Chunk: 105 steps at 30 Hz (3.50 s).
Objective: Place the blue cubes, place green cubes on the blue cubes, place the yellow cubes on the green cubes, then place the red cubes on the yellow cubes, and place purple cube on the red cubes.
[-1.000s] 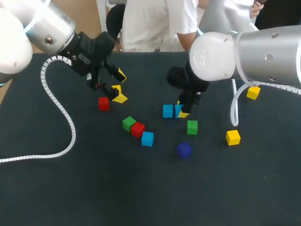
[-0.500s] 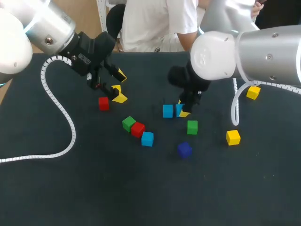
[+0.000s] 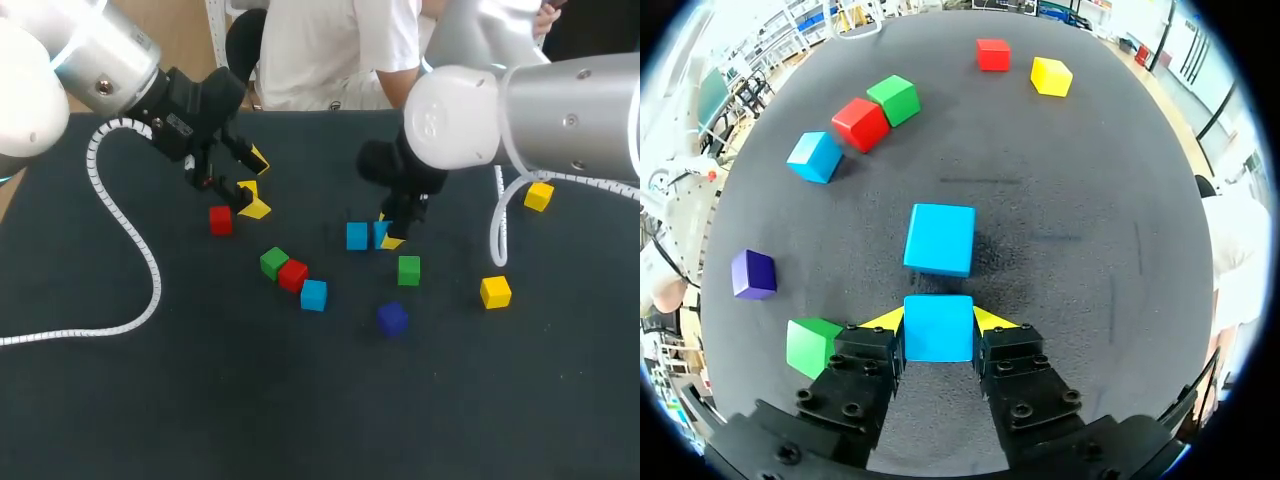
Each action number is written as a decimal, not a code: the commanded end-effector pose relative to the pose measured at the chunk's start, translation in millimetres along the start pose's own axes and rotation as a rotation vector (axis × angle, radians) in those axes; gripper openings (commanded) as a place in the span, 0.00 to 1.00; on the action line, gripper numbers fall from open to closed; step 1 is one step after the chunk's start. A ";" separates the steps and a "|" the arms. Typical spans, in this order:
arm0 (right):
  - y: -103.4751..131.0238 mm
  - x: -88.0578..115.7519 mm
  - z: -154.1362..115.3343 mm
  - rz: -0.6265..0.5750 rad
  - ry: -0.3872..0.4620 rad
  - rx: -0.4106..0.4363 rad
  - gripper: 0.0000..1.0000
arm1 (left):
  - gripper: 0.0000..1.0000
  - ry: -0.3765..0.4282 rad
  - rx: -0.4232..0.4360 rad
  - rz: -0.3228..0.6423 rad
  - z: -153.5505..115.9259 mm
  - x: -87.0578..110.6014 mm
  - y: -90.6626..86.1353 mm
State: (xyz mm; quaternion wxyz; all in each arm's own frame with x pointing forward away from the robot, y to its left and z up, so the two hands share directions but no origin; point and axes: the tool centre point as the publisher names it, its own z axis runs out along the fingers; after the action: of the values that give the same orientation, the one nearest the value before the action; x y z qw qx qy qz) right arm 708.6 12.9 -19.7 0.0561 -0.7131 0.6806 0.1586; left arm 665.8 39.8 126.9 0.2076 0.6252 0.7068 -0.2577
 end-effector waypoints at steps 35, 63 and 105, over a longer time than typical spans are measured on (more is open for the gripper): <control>-2.5 2.7 2.6 0.017 -0.003 0.006 0.08 | 1.00 0.003 0.001 -0.001 -0.2 -0.4 0.5; 1.7 2.6 4.2 0.025 0.012 -0.003 1.00 | 1.00 0.003 0.001 -0.001 -0.2 -0.4 0.5; 24.8 29.3 -70.2 0.085 -0.375 0.024 1.00 | 1.00 0.003 0.001 -0.001 -0.2 -0.4 0.5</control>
State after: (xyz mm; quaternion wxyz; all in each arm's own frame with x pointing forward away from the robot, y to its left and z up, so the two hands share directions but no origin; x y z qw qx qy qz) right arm 698.0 -31.5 40.4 0.1739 -0.6445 0.6923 0.2740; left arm 665.8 39.8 126.9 0.2076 0.6252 0.7068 -0.2578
